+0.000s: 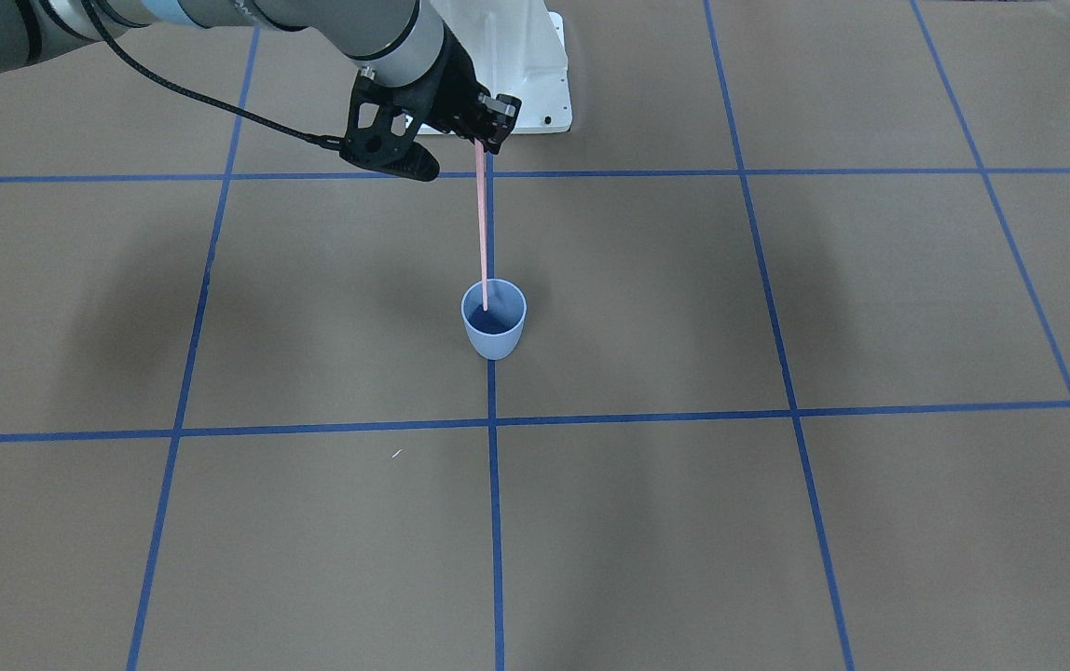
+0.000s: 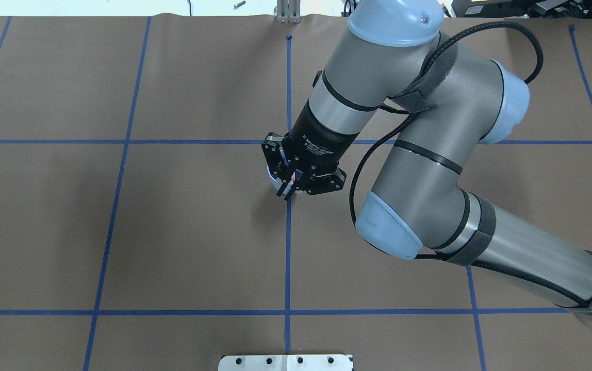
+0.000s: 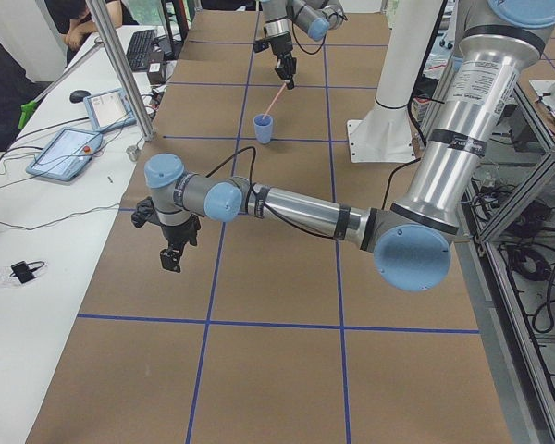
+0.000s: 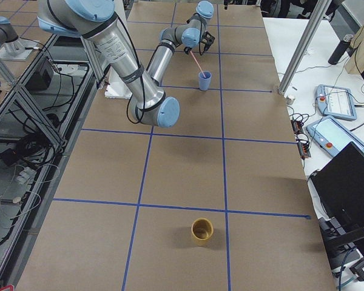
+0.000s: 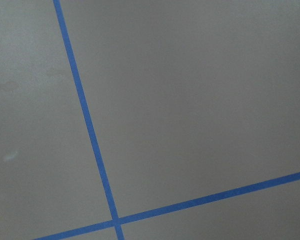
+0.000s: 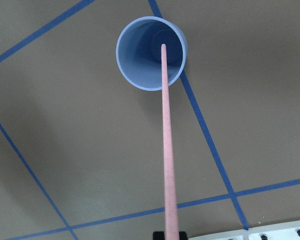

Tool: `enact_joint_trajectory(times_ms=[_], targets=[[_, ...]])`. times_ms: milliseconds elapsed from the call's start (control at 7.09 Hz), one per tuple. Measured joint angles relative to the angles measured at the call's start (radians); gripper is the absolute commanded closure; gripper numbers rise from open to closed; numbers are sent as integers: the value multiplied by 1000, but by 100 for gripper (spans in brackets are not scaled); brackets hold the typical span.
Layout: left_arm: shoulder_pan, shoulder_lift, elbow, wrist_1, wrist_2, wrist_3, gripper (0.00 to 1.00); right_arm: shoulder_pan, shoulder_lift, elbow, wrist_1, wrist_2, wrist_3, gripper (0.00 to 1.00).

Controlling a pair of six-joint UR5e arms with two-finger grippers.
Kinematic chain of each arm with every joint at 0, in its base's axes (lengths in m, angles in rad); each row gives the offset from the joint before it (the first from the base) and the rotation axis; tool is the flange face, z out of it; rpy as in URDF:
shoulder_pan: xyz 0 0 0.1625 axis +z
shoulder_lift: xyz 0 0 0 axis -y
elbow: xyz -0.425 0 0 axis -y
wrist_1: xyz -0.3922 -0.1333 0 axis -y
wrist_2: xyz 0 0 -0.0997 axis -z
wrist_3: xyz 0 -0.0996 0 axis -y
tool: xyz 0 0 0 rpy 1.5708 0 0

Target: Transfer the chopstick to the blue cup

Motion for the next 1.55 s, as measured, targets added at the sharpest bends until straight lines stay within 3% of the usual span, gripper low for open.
enact_joint_trajectory(times_ms=[282, 564, 1129, 1552], targets=[[0, -3, 0, 0, 0, 1, 2, -7, -5, -58, 64, 0, 1, 100], [1, -6, -1, 0, 0, 0, 2, -9, -4, -91, 94, 0, 1, 0], [1, -11, -7, 0, 0, -2, 2, 7, 2, -104, 137, -39, -2, 0], [1, -8, -11, 0, 3, -3, 2, 171, -101, -7, 136, -93, -165, 0]])
